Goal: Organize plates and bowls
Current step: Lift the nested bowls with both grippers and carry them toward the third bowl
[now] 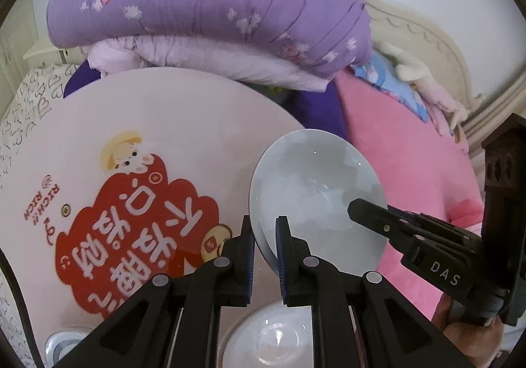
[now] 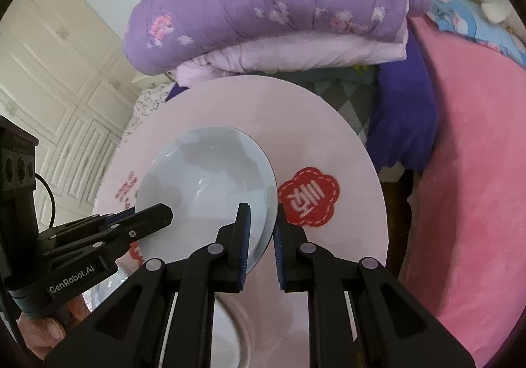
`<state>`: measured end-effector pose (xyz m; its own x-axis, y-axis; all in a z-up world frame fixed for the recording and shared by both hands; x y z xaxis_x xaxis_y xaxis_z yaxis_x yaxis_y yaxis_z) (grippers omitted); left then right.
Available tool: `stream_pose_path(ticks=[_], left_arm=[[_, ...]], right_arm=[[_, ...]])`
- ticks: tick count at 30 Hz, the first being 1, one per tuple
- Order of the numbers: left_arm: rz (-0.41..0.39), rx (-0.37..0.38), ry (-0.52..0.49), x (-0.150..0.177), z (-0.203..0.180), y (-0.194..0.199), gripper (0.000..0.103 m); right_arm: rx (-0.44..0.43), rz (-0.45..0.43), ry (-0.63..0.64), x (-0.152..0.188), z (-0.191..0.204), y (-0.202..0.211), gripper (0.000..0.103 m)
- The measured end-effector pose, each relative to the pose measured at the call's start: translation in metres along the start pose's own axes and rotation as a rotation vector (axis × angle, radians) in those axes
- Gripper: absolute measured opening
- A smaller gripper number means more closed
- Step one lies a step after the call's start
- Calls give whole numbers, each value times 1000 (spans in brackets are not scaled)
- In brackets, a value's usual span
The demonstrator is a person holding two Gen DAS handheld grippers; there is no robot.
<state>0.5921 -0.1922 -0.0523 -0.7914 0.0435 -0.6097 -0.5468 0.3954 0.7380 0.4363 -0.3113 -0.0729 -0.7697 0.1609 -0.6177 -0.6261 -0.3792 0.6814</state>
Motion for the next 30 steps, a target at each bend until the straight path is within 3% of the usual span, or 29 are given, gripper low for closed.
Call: stream_pose_path(ticks=[15, 30], left_arm=[[11, 66, -6, 39, -4, 93, 9], [59, 45, -25, 74, -7, 106, 10]], right_arm=[[-38, -6, 67, 33, 31, 58, 13], [-45, 61, 118, 70, 41, 60, 14]])
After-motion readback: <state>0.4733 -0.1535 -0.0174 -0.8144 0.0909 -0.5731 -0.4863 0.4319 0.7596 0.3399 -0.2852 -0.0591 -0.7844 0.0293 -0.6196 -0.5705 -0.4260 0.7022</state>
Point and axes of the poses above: each gripper's, at about its wrist camera, not at the fingertips, and y roughly against the way its jaws point, z to its left, x to its underside, the point moved 4 cm from there along -y, roughly the way its jaws point, and after that the axes turned 13 degrees about -z, right-handed, at the moved point
